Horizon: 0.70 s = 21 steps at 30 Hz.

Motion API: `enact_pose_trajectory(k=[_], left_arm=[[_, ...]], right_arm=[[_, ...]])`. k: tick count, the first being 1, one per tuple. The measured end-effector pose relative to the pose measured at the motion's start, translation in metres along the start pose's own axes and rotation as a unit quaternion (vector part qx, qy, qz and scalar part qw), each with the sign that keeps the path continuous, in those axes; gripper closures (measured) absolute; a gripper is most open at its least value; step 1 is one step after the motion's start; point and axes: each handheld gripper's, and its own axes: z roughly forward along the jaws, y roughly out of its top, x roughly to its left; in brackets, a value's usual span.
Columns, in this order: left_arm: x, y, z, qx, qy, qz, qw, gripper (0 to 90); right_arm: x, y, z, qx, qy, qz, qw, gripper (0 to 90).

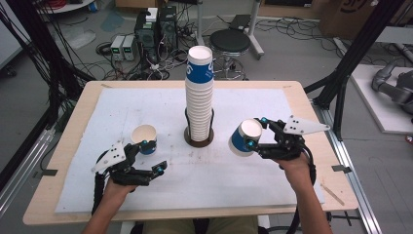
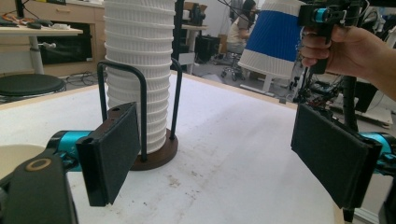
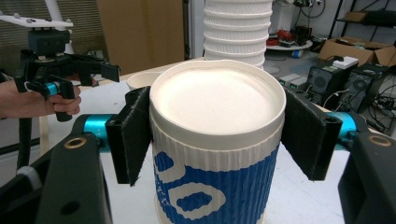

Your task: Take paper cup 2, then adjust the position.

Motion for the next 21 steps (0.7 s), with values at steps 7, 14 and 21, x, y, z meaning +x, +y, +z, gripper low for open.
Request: enact_pose_trajectory(k=[7, 14, 21], left_arm=[[-0.0023, -0.0001, 0.0028, 0.003, -0.004, 0.003, 1.0000, 15.9], [-0.0018, 0.0006, 0.0052, 0.003, -0.012, 0.002, 0.9999, 15.9], [-0.0036, 0.0014, 0.0093, 0.002, -0.025, 0.003, 0.9997, 15.8]], right_arm=[[0.0024, -0.0022, 0.0039, 0.006, 0.005, 0.000, 1.0000, 30.6], [0.0056, -0.0019, 0.0056, 0.008, 0.009, 0.001, 0.9999, 30.6], [0.0080, -0.0021, 0.0085, 0.008, 0.013, 0.000, 0.9999, 30.6]])
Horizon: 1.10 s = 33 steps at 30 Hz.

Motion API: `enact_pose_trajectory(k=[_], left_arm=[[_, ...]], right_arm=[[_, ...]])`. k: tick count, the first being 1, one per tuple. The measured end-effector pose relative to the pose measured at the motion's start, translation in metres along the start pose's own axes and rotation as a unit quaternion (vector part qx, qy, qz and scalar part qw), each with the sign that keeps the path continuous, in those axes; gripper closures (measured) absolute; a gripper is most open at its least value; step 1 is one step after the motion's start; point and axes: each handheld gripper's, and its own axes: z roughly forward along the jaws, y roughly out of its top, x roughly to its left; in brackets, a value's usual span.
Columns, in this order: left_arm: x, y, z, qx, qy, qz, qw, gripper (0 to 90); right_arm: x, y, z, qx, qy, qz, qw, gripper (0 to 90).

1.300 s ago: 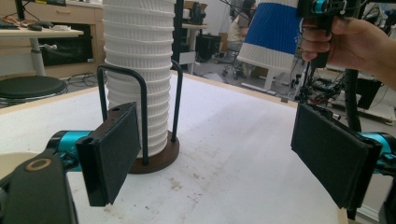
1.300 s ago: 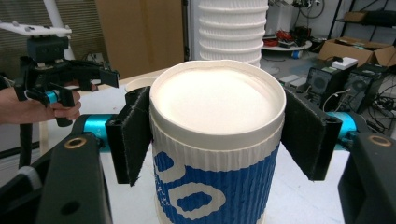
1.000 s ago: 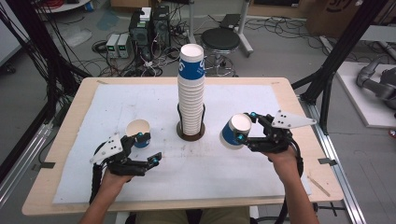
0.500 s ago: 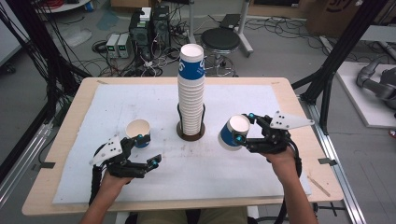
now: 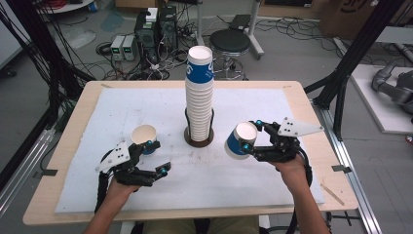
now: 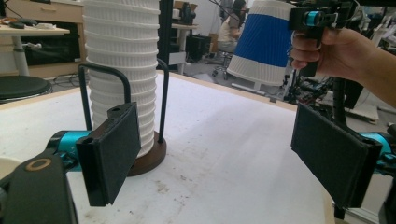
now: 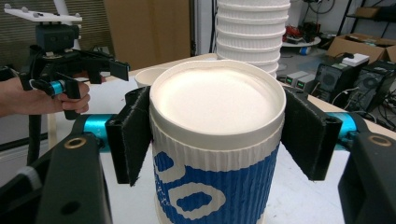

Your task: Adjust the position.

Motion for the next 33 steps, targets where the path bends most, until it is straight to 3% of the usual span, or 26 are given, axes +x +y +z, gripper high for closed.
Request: enact_pose_trajectory(k=[12, 25, 33], left_arm=[[-0.009, 0.004, 0.017, 0.007, -0.025, 0.006, 0.9997, 15.5], [-0.017, 0.010, 0.058, 0.015, -0.074, 0.014, 0.9970, 15.3], [-0.019, 0.010, 0.079, 0.022, -0.087, 0.013, 0.9959, 15.3]], right_arm=[[0.007, 0.000, 0.009, 0.005, 0.023, -0.001, 0.9997, 30.6], [0.016, 0.003, 0.020, 0.006, 0.045, -0.006, 0.9990, 30.6], [0.019, 0.002, 0.024, 0.005, 0.054, -0.002, 0.9985, 30.6]])
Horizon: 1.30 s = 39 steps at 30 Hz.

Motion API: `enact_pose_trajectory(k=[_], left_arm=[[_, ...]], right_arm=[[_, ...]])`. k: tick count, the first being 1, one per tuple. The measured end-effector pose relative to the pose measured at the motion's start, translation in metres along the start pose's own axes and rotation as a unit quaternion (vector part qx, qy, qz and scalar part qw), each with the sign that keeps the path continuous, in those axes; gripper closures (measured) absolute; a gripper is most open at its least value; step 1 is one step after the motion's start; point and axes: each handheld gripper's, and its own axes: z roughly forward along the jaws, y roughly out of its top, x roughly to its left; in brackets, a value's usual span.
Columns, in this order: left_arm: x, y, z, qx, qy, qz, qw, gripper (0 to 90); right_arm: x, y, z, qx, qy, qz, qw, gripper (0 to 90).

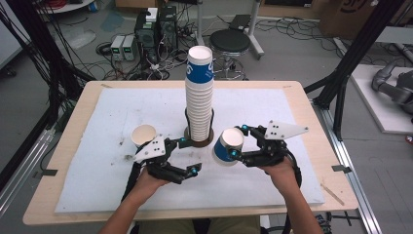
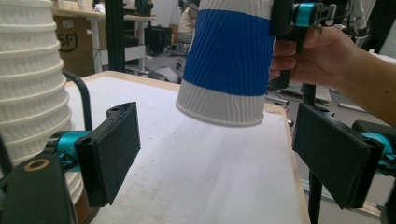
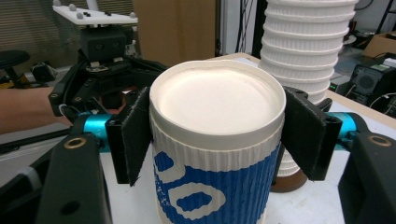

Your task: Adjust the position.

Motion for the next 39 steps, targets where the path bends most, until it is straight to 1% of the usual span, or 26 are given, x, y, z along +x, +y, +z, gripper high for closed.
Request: enact_pose_trajectory(k=[9, 11, 13, 19, 24, 25, 26, 28, 35, 39], left_arm=[[-0.004, 0.004, 0.022, 0.008, -0.020, 0.018, 0.9996, 15.2], [-0.005, 0.003, 0.026, 0.010, -0.029, 0.019, 0.9994, 15.2], [-0.005, 0.003, 0.030, 0.014, -0.029, 0.025, 0.9992, 15.2], [-0.006, 0.001, 0.038, 0.022, -0.028, 0.033, 0.9988, 15.2], [-0.006, -0.001, 0.041, 0.026, -0.031, 0.033, 0.9987, 15.2], [-0.006, -0.001, 0.041, 0.027, -0.031, 0.035, 0.9985, 15.2], [-0.007, -0.001, 0.042, 0.027, -0.033, 0.033, 0.9986, 15.2], [-0.007, -0.002, 0.044, 0.028, -0.035, 0.033, 0.9984, 15.1], [-0.009, -0.003, 0.047, 0.027, -0.034, 0.032, 0.9986, 15.1], [-0.009, -0.002, 0.047, 0.028, -0.032, 0.038, 0.9983, 15.4]], right_arm=[[0.004, -0.001, 0.007, 0.002, 0.016, 0.003, 0.9999, 30.6], [0.004, -0.001, 0.009, 0.003, 0.017, 0.002, 0.9999, 30.6], [0.005, -0.001, 0.009, 0.004, 0.018, 0.005, 0.9998, 30.6], [0.006, -0.002, 0.012, 0.004, 0.023, 0.004, 0.9997, 30.7], [0.009, -0.001, 0.014, 0.003, 0.029, 0.005, 0.9996, 30.6], [0.009, -0.001, 0.015, 0.003, 0.031, 0.008, 0.9995, 30.6], [0.010, -0.001, 0.015, 0.002, 0.032, 0.010, 0.9994, 30.6], [0.010, -0.002, 0.016, 0.002, 0.034, 0.009, 0.9994, 30.7], [0.011, -0.002, 0.018, -0.003, 0.044, 0.017, 0.9989, 30.7], [0.010, -0.002, 0.018, -0.008, 0.051, 0.021, 0.9985, 30.7]])
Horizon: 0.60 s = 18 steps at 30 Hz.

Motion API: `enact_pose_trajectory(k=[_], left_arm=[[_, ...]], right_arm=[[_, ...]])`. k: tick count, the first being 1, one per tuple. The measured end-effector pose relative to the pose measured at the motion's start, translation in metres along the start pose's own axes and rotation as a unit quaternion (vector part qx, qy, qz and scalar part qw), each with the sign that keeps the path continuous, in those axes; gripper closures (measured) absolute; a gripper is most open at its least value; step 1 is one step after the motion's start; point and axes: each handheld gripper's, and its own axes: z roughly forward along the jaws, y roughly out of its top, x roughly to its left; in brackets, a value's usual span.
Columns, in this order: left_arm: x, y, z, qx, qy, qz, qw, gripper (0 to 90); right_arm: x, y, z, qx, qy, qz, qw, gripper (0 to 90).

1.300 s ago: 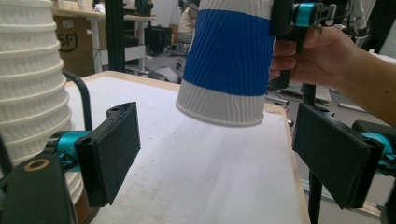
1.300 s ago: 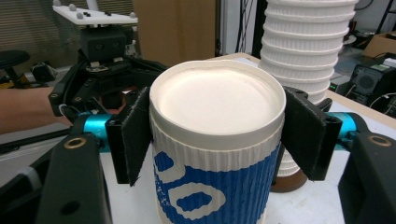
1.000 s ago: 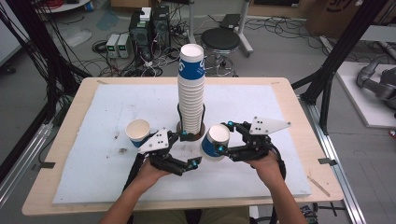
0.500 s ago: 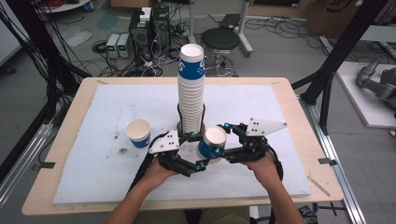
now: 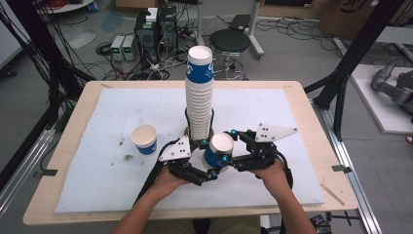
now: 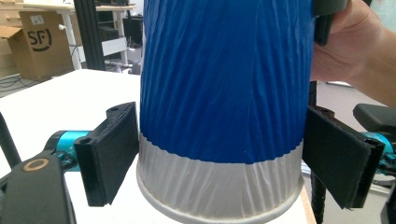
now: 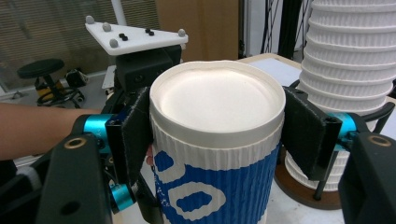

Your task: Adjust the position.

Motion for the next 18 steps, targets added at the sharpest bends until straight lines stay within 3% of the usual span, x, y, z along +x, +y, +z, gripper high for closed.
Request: enact_pose_trajectory(k=[12, 15, 18], left_arm=[[0.000, 0.001, -0.006, 0.011, 0.002, 0.014, 0.9998, 26.6], [0.000, 0.003, -0.009, 0.017, 0.001, 0.014, 0.9997, 27.1], [0.000, 0.007, -0.011, 0.031, -0.001, 0.018, 0.9994, 27.6]], right_arm=[[-0.001, -0.002, 0.000, -0.003, 0.004, 0.010, 0.9999, 30.0], [0.000, -0.003, 0.000, -0.013, -0.019, 0.011, 0.9997, 17.6], [0.000, -0.001, -0.001, -0.016, -0.010, 0.009, 0.9998, 17.6]])
